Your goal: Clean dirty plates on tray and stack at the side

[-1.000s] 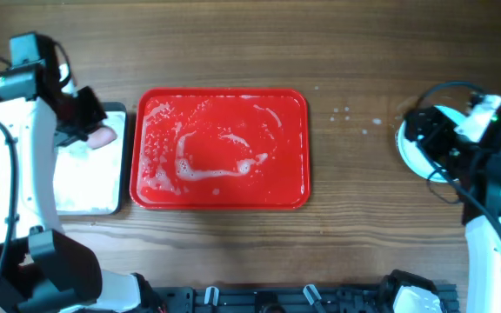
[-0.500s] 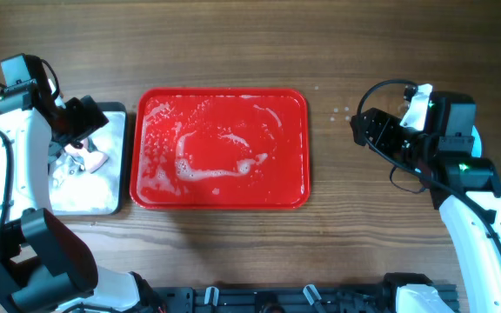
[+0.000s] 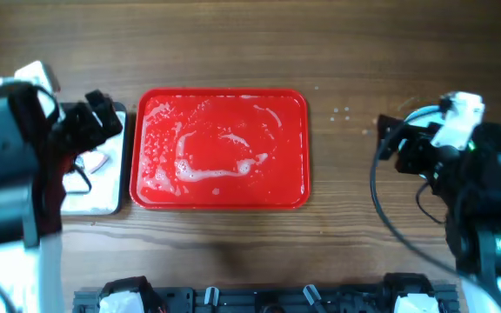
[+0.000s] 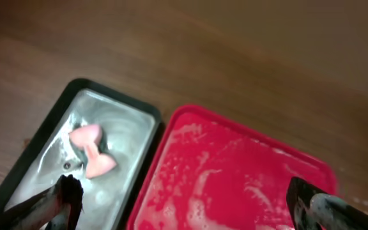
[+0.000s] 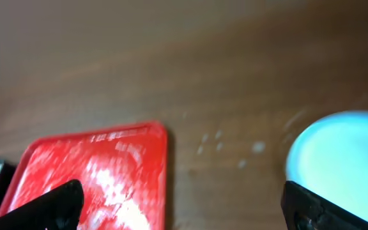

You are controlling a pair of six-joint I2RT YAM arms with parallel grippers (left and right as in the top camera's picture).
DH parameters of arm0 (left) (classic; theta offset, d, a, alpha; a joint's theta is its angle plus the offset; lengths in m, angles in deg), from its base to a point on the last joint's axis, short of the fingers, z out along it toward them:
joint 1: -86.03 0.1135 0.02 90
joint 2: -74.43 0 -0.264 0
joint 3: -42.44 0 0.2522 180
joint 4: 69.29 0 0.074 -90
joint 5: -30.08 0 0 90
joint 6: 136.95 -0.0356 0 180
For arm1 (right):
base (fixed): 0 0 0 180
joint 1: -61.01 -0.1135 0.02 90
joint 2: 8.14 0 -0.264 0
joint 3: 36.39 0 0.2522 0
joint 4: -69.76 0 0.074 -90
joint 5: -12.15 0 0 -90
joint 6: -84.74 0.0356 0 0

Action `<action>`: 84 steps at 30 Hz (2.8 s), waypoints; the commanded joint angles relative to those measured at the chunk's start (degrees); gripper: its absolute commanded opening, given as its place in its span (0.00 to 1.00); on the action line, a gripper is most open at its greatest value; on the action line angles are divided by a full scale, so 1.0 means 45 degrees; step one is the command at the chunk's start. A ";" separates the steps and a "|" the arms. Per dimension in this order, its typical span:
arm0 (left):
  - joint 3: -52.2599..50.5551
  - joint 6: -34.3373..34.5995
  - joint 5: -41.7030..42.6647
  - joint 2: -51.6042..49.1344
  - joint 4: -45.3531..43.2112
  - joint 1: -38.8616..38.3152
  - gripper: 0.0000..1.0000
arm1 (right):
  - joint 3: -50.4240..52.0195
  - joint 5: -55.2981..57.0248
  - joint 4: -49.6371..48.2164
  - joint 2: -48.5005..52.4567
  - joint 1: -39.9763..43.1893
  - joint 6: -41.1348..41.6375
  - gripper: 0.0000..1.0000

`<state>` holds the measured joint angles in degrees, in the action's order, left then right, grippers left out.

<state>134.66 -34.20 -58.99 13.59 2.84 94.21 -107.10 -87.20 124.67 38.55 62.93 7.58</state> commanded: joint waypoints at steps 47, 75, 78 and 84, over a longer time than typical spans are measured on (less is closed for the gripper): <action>0.0117 -0.0063 0.0010 0.6664 0.6669 -0.0223 1.00 | -0.0185 0.1477 0.4818 -0.6008 -0.0039 -0.4605 1.00; 0.0117 -0.0063 0.0010 0.6664 0.6669 -0.0223 1.00 | 1.2594 0.0209 -1.1234 -1.0336 -0.0029 -0.4201 1.00; 0.0117 -0.0063 0.0010 0.6664 0.6669 -0.0223 1.00 | 1.2594 0.0068 -0.9432 -1.0336 -0.0029 -0.4167 1.00; 0.0117 -0.0068 0.0010 0.6664 0.6669 -0.0223 1.00 | 1.2590 0.0063 -0.9287 -1.0297 -0.0029 -0.3769 1.00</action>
<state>134.81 -34.20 -59.02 43.38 32.98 93.51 -50.51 -85.97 83.12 -7.26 62.93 -10.78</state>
